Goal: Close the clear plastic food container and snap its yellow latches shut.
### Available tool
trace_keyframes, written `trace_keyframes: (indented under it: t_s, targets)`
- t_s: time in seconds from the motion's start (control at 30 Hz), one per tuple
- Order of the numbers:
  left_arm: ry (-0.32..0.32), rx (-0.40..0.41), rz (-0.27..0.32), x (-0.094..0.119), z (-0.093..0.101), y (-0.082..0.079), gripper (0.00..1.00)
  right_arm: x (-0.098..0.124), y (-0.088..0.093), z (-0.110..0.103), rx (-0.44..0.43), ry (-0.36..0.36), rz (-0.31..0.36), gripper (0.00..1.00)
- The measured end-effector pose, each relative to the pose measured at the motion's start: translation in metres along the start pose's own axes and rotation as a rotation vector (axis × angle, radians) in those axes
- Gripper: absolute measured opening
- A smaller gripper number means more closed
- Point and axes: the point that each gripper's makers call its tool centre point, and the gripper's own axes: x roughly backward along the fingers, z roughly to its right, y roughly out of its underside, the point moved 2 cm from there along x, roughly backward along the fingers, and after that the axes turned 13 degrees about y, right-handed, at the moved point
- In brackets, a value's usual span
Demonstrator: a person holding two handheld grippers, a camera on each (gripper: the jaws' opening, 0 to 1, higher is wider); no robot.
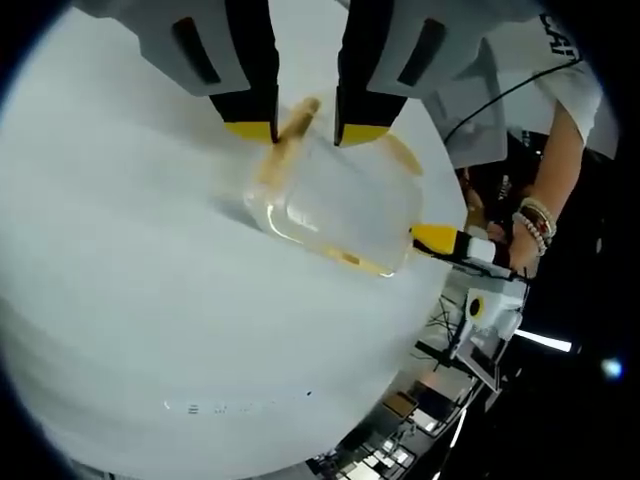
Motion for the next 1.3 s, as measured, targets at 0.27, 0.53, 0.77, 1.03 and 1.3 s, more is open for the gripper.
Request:
trace_keyframes:
  t_s: [0.27, 0.53, 0.77, 1.03, 1.3]
  targets:
    - [-0.008, -0.066, -0.014, 0.005, -0.001, -0.002, 0.11, 0.001, 0.0, 0.0, 0.004, 0.006, 0.016, 0.19]
    - [-0.092, -0.467, 0.033, 0.018, 0.005, -0.014, 0.12, 0.008, -0.003, 0.002, 0.128, 0.043, 0.07, 0.16]
    - [-0.021, -0.38, 0.204, 0.041, 0.022, -0.037, 0.07, 0.029, -0.029, 0.011, 0.112, 0.086, 0.173, 0.04]
    - [0.027, -0.507, 0.233, 0.038, 0.048, -0.037, 0.0, 0.029, -0.035, -0.018, 0.071, -0.003, 0.244, 0.0]
    - [-0.031, -0.7, 0.131, 0.014, 0.055, -0.014, 0.0, 0.017, -0.042, -0.038, 0.108, -0.025, 0.236, 0.0]
